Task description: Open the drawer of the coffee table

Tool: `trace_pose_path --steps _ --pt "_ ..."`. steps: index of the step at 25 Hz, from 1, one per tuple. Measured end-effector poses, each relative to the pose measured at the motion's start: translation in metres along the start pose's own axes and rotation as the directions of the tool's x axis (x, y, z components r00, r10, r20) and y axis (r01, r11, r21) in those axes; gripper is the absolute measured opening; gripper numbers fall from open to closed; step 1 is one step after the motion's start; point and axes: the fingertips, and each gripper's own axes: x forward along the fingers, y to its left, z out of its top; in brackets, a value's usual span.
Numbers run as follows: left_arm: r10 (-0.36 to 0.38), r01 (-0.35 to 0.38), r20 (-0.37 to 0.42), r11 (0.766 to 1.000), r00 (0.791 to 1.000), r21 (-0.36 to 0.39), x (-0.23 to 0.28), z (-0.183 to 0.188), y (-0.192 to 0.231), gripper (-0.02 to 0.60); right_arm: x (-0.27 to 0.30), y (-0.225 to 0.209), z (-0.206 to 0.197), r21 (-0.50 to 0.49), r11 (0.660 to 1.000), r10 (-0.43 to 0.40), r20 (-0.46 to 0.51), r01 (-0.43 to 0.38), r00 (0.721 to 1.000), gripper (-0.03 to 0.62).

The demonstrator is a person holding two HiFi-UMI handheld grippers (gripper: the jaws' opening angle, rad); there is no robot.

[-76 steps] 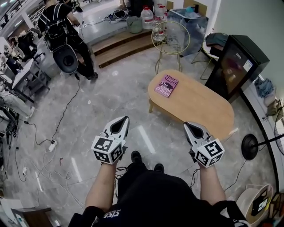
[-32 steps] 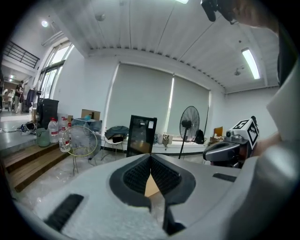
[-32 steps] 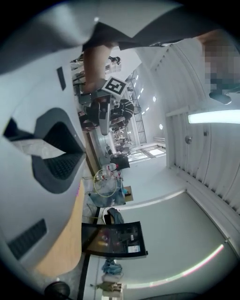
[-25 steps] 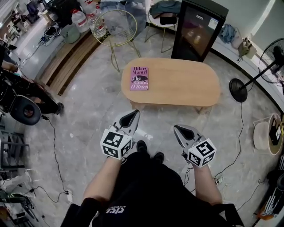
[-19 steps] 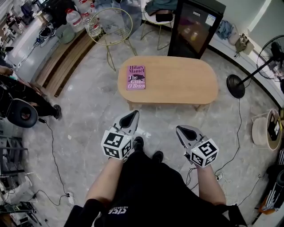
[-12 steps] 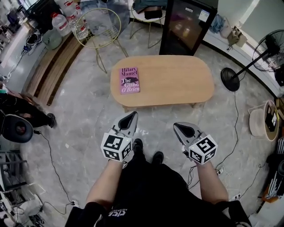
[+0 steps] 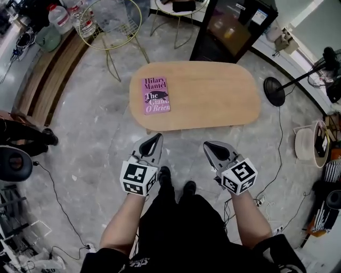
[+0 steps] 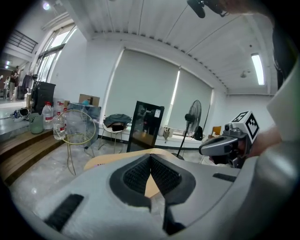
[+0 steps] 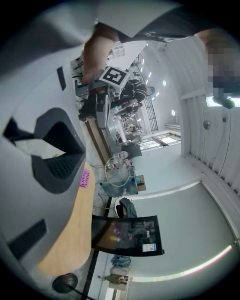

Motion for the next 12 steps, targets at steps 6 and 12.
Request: trace_pose_path --steps 6,12 --pt "0.016 -0.018 -0.047 0.999 0.999 -0.042 0.021 -0.020 0.034 0.000 0.033 -0.021 -0.012 0.059 0.997 -0.052 -0.006 0.053 0.999 0.006" --pt "0.027 -0.031 -0.070 0.997 0.997 -0.066 0.032 -0.033 0.028 0.000 0.032 -0.030 -0.025 0.065 0.998 -0.030 0.038 0.027 0.999 0.006"
